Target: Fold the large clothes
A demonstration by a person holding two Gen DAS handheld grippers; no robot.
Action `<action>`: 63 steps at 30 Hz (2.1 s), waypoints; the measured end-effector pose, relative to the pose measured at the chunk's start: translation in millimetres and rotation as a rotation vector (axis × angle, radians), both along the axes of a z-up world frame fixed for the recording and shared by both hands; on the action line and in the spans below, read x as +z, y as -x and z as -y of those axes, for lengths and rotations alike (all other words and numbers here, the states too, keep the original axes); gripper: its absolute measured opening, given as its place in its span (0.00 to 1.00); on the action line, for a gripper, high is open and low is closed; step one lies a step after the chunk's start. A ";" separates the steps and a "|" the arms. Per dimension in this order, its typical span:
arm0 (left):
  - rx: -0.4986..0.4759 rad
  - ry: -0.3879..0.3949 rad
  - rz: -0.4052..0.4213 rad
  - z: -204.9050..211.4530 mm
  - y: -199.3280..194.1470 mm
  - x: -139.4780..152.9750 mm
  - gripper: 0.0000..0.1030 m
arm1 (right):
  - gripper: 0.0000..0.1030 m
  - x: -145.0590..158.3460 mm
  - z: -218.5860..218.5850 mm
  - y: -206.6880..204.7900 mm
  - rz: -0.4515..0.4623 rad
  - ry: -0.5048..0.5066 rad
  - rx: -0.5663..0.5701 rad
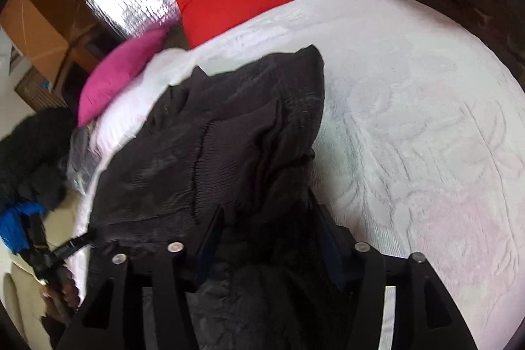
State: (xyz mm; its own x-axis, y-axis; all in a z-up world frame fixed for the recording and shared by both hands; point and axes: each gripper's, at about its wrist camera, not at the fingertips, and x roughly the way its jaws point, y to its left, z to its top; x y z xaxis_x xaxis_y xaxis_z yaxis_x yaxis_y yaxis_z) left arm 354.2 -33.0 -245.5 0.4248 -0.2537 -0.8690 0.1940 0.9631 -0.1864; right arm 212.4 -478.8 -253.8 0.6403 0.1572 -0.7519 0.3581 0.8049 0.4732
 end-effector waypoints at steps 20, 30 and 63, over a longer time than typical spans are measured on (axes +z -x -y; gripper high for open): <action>0.141 -0.263 0.340 -53.6 171.2 36.3 0.72 | 0.63 24.0 -54.8 155.6 0.182 -0.042 0.033; 0.191 -0.261 0.359 -80.7 227.5 44.0 0.72 | 0.63 23.2 -97.3 192.5 0.108 0.012 0.149; 0.044 -0.309 0.264 -55.4 304.7 37.1 0.72 | 0.63 4.6 -154.9 244.2 -0.028 0.047 0.296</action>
